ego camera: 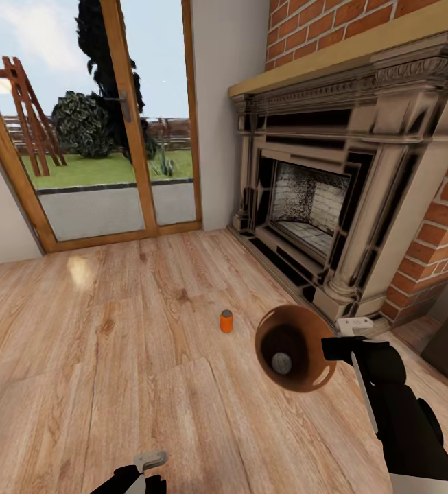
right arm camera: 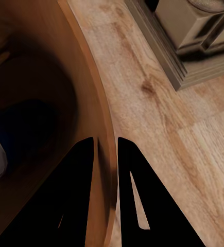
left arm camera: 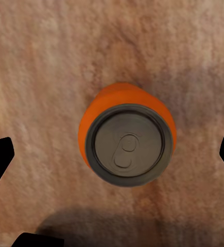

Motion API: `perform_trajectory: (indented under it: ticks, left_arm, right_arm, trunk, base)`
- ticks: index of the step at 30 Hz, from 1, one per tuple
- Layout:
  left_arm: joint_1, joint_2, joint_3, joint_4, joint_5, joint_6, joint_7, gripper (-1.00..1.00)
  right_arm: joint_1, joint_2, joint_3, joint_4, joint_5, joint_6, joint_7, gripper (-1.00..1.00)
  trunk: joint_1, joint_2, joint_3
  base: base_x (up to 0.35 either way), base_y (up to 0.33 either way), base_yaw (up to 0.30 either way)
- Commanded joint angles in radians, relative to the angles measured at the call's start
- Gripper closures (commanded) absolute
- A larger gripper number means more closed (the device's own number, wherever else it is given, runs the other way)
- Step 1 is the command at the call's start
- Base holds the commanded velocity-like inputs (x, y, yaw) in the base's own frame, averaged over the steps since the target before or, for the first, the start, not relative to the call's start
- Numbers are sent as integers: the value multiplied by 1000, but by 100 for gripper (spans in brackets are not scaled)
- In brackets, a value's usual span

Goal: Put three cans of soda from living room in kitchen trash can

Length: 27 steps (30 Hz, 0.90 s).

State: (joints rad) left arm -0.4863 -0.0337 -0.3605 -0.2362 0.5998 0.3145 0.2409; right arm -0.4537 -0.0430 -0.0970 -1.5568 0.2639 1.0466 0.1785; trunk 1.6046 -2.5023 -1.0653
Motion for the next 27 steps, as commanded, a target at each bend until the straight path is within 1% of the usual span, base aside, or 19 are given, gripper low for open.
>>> perform_trajectory:
  ticks: [1, 23, 27]
  left_arm:
    - [0, 0, 0, 0, 0, 0, 0, -100]
    - [0, 0, 0, 0, -1, -1, 0, -100]
    - [0, 0, 0, 0, -1, -1, 0, -100]
  right_arm:
    - [0, 0, 0, -3, -12, 1, 4, 100]
    - [0, 0, 0, -8, -11, 1, 4, 100]
    - [0, 0, 0, -8, -11, 1, 4, 100]
  trunk:
    - [0, 0, 0]
    - [0, 0, 0]
    - [2, -1, -15]
  base:
    - [0, 0, 0]
    - [0, 0, 0]
    - [0, 0, 0]
